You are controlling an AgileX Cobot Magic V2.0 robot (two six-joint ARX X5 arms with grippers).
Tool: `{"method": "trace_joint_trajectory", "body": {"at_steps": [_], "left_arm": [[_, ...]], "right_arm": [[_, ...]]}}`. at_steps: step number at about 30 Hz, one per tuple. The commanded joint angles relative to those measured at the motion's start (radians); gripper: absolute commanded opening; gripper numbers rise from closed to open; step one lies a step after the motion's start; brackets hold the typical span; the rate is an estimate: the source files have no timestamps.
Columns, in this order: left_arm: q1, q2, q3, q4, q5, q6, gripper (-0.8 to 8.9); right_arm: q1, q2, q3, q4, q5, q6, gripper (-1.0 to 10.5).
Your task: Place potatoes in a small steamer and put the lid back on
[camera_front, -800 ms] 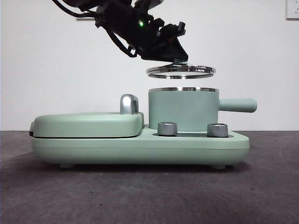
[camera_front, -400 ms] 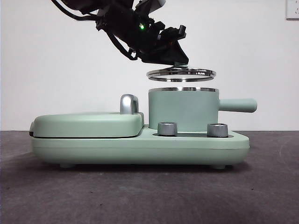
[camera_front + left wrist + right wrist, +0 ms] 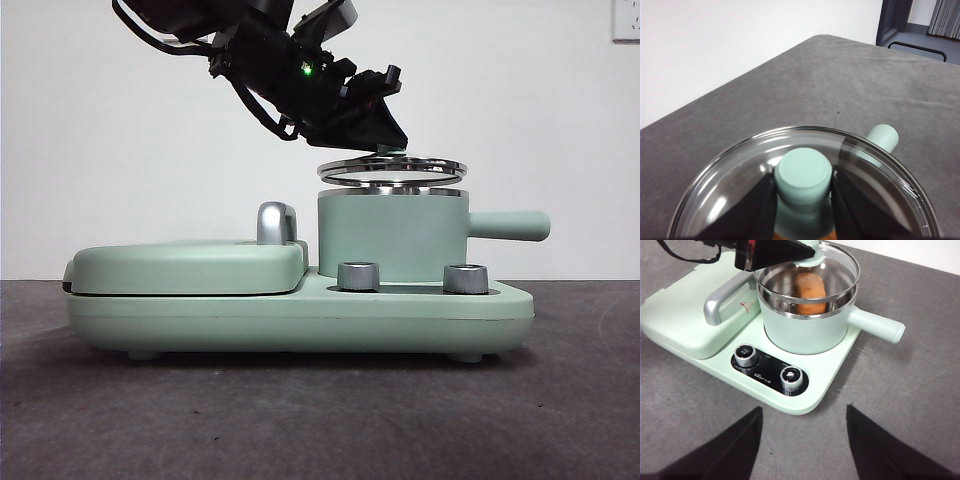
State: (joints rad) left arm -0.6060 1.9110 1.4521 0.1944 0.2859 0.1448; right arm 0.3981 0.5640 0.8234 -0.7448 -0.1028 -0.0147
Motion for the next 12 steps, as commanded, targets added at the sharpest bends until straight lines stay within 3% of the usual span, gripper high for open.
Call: {"method": "trace_joint_trajectory", "body": {"at_steps": [1,12], "left_arm": [[-0.01,0.029,0.034,0.031,0.006,-0.003,0.1],[-0.01,0.04,0.034,0.028,0.006,0.003,0.1]], "right_arm": [[0.005,0.003,0.006,0.006,0.003,-0.004,2.6],[0.005,0.003,0.006,0.003,0.003,-0.004,2.6]]}}
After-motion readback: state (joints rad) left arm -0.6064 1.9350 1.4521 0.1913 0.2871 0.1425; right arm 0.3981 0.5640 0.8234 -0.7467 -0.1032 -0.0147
